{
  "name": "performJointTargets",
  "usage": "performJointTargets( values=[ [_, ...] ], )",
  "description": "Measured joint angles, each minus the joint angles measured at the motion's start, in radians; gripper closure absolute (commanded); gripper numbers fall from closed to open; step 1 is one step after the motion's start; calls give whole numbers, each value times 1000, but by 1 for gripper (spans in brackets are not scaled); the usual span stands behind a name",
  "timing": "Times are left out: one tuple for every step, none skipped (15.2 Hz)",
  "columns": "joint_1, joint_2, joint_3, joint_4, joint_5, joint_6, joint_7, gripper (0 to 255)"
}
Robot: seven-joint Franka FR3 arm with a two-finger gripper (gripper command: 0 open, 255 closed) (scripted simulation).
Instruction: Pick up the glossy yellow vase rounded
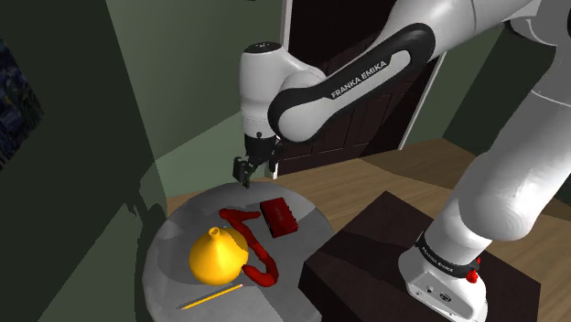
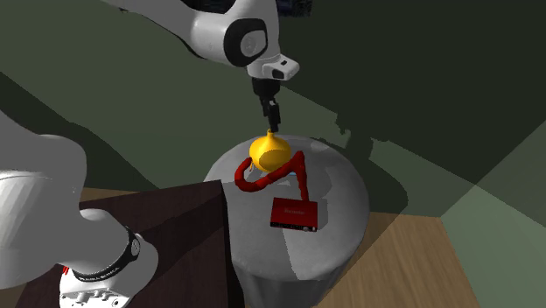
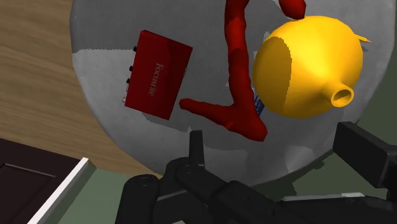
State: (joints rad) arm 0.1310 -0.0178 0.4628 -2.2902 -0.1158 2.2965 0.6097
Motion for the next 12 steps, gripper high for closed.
performJointTargets(
  values=[
    [9,43,10,25,-23,7,35,0],
    [13,79,13,37,-44,22,58,0],
    [23,118,17,58,-67,29,87,0],
    [35,166,18,89,-94,35,118,0],
    [47,203,18,109,-115,41,145,0],
    [62,249,16,146,-139,39,172,0],
    [80,281,16,169,-155,38,200,0],
    [92,314,13,194,-171,39,216,0],
    [109,353,8,225,-188,38,237,0],
    [126,389,4,250,-204,40,259,0],
    [143,429,-3,288,-219,34,273,0],
    [159,460,-7,315,-229,31,289,0]
  ],
)
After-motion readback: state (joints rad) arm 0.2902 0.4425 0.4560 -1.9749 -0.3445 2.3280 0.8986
